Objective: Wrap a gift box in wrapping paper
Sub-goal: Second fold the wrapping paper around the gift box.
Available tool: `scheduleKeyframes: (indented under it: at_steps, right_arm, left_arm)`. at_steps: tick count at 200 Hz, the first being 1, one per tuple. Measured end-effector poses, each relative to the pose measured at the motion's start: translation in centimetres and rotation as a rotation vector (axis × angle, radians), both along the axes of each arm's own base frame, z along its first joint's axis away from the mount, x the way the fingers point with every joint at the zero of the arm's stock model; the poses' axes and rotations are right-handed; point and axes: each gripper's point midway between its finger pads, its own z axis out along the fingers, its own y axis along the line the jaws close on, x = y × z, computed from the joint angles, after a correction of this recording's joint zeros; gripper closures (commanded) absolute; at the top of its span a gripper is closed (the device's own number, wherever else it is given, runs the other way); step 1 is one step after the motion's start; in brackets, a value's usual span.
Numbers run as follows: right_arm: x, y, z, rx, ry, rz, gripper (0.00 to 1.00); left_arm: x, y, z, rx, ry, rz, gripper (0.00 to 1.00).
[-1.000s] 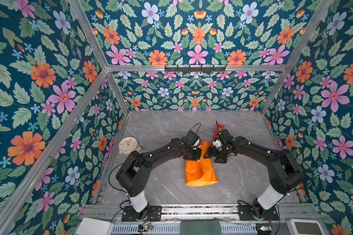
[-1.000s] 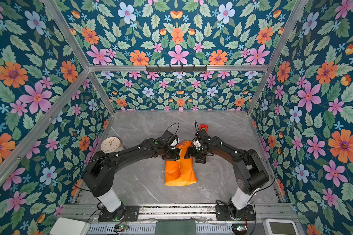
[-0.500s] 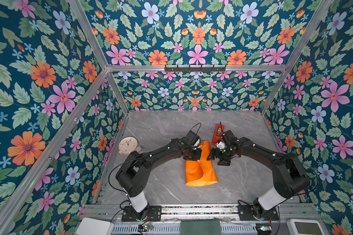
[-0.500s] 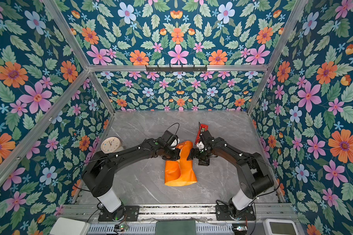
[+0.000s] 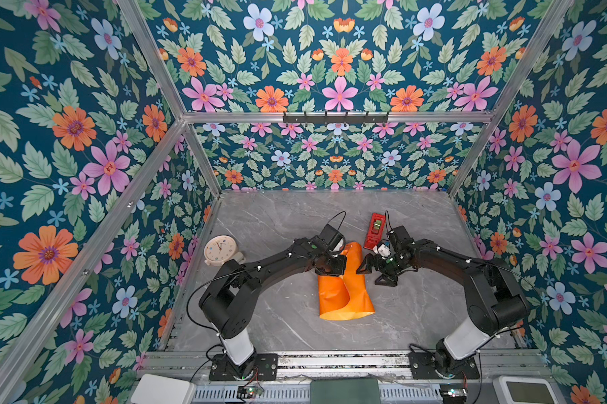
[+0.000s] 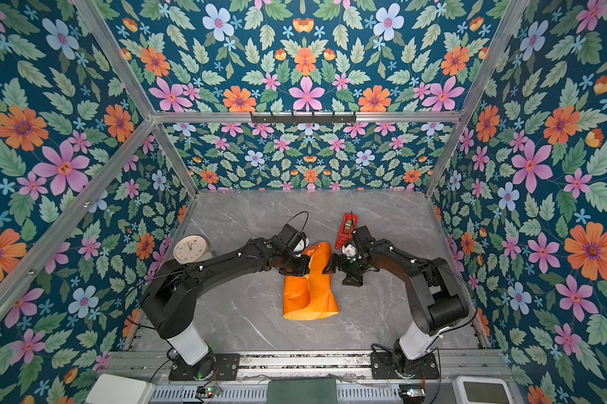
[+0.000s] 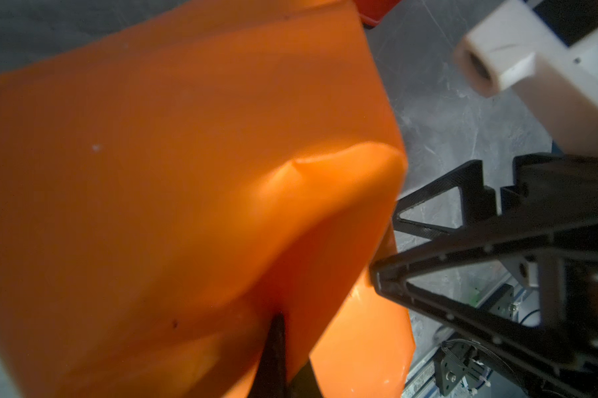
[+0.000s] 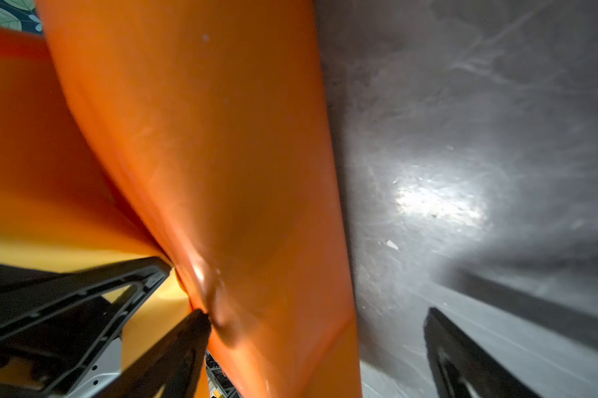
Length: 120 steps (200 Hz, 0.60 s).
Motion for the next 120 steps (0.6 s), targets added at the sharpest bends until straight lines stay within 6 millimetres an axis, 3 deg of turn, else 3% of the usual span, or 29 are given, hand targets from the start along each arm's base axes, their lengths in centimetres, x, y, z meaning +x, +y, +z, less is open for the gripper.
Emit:
scheduleKeyframes:
  at_steps: [120]
  right_arm:
    - [-0.1, 0.5, -1.1, 0.043, -0.001, 0.044, 0.01]
  left_arm:
    - [0.2, 0.0, 0.4, 0.005, 0.000, 0.004, 1.00]
